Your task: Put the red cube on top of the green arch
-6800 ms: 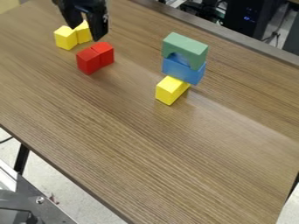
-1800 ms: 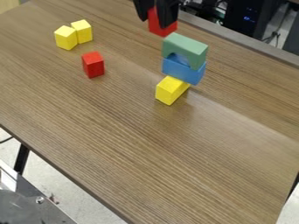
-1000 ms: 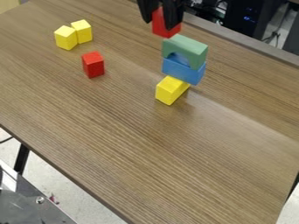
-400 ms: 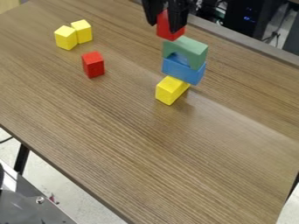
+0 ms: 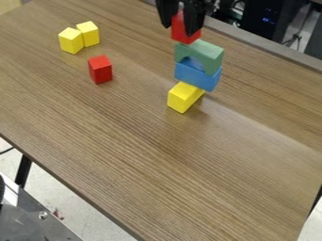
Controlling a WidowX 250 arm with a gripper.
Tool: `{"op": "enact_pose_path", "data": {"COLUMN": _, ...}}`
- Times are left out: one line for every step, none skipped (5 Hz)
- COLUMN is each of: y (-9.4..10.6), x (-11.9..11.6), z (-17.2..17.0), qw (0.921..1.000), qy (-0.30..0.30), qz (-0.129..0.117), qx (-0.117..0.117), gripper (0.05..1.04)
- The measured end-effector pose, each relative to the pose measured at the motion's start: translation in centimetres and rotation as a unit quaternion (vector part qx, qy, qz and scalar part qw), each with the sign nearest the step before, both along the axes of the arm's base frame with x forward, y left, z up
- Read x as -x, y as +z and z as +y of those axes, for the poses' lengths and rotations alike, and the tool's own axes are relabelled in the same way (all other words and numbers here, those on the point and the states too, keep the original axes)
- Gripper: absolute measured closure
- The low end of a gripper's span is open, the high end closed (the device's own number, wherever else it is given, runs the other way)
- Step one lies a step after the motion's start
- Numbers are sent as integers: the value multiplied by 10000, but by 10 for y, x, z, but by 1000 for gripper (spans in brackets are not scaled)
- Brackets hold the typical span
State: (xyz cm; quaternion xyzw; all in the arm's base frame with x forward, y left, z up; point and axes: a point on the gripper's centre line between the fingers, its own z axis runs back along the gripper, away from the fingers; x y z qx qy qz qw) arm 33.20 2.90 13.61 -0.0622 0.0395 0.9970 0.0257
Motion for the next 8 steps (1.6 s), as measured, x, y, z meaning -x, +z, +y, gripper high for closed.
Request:
{"op": "enact_pose_path", "data": {"y": -1, "x": -1, "z": 0, "qw": 10000, "qy": -4, "qz": -9, "qx": -30, "gripper": 525}}
{"op": "enact_pose_path", "data": {"y": -1, "x": -2, "z": -2, "qw": 10000, "qy": -18, "qz": -26, "qx": -59, "gripper": 525}}
{"op": "enact_pose_path", "data": {"y": -3, "x": -3, "z": -4, "qw": 9999, "qy": -41, "qz": -52, "qx": -83, "gripper": 524}}
{"op": "enact_pose_path", "data": {"y": -3, "x": -4, "z": -7, "qw": 9999, "qy": -65, "qz": -86, "qx": -98, "gripper": 524}}
{"op": "enact_pose_path", "data": {"y": -5, "x": -5, "z": -6, "qw": 9999, "qy": -27, "qz": -79, "qx": -130, "gripper": 524}}
{"op": "enact_pose_path", "data": {"y": -8, "x": -5, "z": -5, "qw": 9998, "qy": -29, "qz": -71, "qx": -192, "gripper": 457}}
{"op": "enact_pose_path", "data": {"y": -10, "x": -3, "z": -5, "qw": 9998, "qy": -31, "qz": -21, "qx": -215, "gripper": 159}}
{"op": "enact_pose_path", "data": {"y": -10, "x": -2, "z": -5, "qw": 9998, "qy": -27, "qz": -7, "qx": -199, "gripper": 74}}
